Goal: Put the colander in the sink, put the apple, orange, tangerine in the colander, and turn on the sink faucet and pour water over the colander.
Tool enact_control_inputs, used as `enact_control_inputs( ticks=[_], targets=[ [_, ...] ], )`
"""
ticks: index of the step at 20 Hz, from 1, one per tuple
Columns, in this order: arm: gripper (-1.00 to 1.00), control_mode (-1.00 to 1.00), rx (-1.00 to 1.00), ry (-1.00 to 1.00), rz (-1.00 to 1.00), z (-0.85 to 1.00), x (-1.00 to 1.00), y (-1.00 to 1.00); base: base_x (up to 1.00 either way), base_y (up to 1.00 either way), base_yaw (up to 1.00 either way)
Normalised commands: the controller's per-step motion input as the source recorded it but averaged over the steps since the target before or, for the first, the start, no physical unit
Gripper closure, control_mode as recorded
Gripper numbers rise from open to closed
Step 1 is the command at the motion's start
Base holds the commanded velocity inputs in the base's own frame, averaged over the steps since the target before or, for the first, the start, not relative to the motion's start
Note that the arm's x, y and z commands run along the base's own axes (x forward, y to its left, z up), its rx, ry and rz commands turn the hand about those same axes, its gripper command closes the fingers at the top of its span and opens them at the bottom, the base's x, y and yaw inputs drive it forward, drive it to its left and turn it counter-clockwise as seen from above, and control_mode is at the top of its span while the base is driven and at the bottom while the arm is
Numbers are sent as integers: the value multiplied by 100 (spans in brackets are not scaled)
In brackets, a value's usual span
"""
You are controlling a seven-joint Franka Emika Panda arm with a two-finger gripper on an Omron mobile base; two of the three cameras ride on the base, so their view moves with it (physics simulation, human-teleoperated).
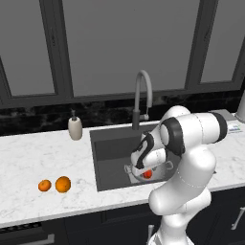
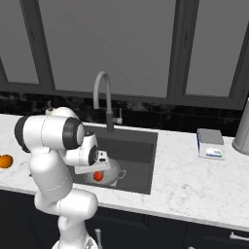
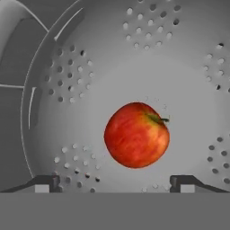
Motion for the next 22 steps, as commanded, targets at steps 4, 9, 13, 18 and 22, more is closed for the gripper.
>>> enact_control_inputs(
  ticks=[4,9,13,18,22],
  targets=[
    [-100,-100,1,0,-3,14,-16,-8,0,0,0],
    [-100,-100,4,0,-9,37,-29,-24,0,0,0],
    [-100,-100,1,0,-13,60,-3,-3,0,0,0],
    [-100,-100,0,0,-9,65,-4,-5,0,0,0],
    [-100,-100,0,0,-5,38,-19,-18,0,0,0]
  ],
)
